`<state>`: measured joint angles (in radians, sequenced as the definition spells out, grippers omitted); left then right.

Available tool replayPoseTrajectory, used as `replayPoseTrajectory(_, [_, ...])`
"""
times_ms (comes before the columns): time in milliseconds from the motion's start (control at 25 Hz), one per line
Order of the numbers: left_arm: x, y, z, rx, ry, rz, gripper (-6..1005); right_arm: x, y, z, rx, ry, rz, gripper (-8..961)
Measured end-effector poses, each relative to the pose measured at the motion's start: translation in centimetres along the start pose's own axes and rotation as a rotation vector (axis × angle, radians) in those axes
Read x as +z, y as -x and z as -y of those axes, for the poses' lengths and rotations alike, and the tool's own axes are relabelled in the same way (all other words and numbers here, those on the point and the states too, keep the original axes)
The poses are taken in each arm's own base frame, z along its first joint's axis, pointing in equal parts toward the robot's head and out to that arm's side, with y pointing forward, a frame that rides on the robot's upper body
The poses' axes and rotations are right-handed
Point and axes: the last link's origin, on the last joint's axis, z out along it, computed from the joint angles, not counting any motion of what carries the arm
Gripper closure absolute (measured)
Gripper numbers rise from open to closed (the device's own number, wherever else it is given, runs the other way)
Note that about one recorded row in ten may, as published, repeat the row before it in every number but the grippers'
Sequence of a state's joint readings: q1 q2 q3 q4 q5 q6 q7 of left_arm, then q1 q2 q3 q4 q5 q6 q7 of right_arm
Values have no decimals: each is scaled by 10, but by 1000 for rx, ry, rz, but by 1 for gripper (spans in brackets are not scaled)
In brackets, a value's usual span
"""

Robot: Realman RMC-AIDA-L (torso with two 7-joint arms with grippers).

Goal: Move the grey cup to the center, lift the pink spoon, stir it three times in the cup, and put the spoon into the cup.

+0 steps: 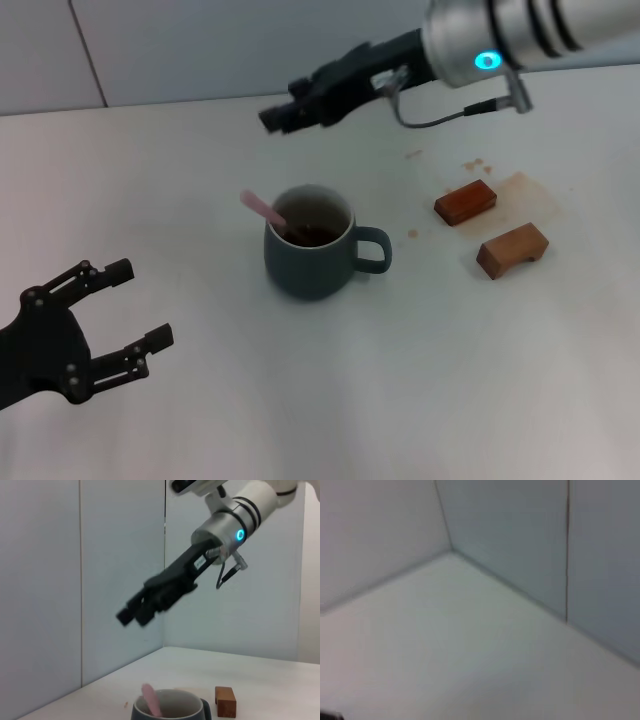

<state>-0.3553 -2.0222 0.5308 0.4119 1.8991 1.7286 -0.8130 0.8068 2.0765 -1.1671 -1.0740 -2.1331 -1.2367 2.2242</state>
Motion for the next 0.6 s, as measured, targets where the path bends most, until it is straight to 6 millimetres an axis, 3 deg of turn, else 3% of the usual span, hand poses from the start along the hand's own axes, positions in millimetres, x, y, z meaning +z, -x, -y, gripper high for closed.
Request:
replayPoseTrajectory(80, [0, 0, 0, 0, 0, 0, 136, -18, -15, 2, 18, 29, 132, 364])
replayPoseTrajectory(240, [1, 0, -1, -4, 2, -3, 136, -39, -36, 6, 48, 58, 285, 330])
replayPoseTrajectory(480, [2, 1, -1, -5, 1, -2, 136, -79, -114, 11, 77, 51, 588, 279])
replayPoseTrajectory(600, [3, 1, -1, -28, -1, 1, 136, -94, -148, 13, 86, 10, 637, 253])
